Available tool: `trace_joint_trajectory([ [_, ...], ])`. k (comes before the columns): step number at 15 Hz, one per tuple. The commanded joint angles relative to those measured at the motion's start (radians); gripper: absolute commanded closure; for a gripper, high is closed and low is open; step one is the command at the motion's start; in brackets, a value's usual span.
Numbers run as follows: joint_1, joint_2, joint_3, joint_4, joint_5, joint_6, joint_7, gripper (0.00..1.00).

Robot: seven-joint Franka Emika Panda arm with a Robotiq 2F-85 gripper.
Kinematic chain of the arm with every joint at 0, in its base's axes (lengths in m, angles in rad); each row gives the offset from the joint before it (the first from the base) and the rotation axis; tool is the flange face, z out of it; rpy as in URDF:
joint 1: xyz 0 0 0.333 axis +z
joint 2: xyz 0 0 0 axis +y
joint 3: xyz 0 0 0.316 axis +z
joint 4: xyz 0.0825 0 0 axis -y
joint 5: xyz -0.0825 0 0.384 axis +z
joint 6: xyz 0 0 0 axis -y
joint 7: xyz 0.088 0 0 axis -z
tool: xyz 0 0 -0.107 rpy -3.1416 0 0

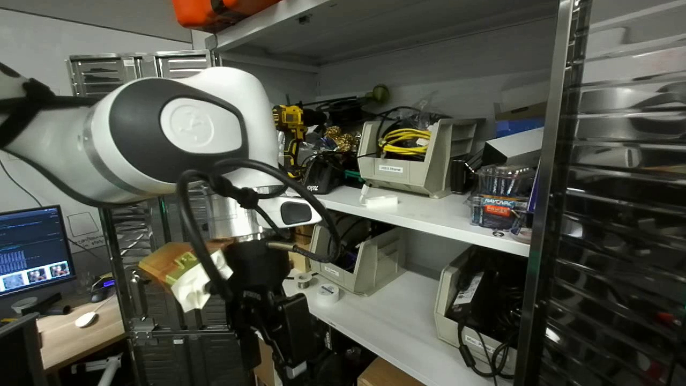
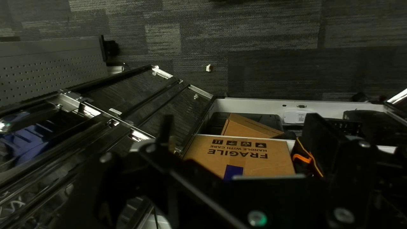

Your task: Put the white cable in the storage box

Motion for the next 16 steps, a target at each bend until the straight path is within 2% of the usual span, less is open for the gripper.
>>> trace_joint_trajectory([
  [1, 0.013, 0.054, -0.024, 0.05, 0.037, 0.054, 0.071, 0.0],
  [4, 0.023, 0.114, -0.031, 0.139, 0.105, 0.084, 0.092, 0.0],
  [6, 0.033, 0.173, -0.031, 0.237, 0.151, 0.065, 0.089, 0.0],
  [16, 0.098, 0.501, -0.042, 0.812, 0.166, -0.057, 0.227, 0.0],
])
